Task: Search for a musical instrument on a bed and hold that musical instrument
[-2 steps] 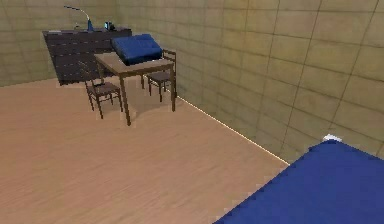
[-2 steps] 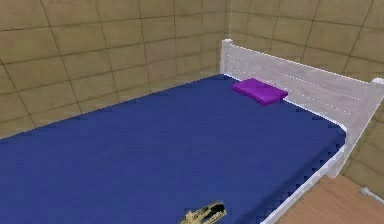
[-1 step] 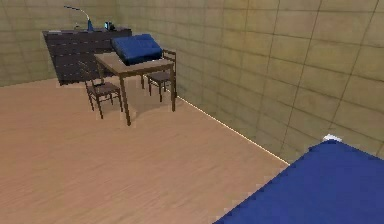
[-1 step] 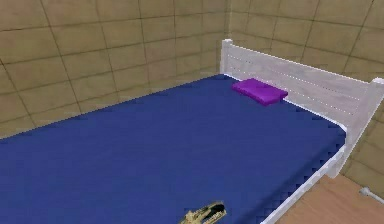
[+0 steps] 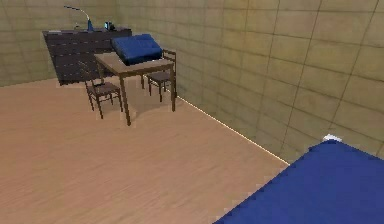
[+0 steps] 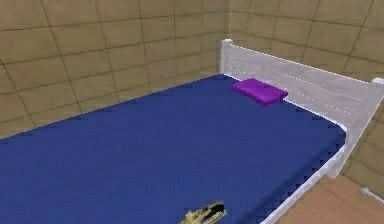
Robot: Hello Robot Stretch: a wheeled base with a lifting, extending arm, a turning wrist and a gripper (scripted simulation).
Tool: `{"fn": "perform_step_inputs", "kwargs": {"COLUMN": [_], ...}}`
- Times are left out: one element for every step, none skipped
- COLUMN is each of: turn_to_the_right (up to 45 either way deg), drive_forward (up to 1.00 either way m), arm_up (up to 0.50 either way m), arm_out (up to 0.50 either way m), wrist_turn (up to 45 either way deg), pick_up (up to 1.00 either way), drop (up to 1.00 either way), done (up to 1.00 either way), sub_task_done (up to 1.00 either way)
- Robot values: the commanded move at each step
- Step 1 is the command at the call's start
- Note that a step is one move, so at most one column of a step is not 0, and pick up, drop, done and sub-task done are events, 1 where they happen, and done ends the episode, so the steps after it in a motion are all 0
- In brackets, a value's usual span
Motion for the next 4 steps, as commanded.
{"fn": "perform_step_inputs", "kwargs": {"turn_to_the_right": [0.0,0.0,0.0,0.0], "drive_forward": [0.00,0.00,0.00,0.00], "arm_up": [0.00,0.00,0.00,0.00], "arm_out": [0.04,0.00,0.00,0.00], "wrist_turn": [0.0,45.0,45.0,45.0], "pick_up": [0.00,0.00,0.00,0.00], "drop": [0.00,0.00,0.00,0.00], "done": [0.00,0.00,0.00,0.00], "sub_task_done": [0.00,0.00,0.00,0.00]}}
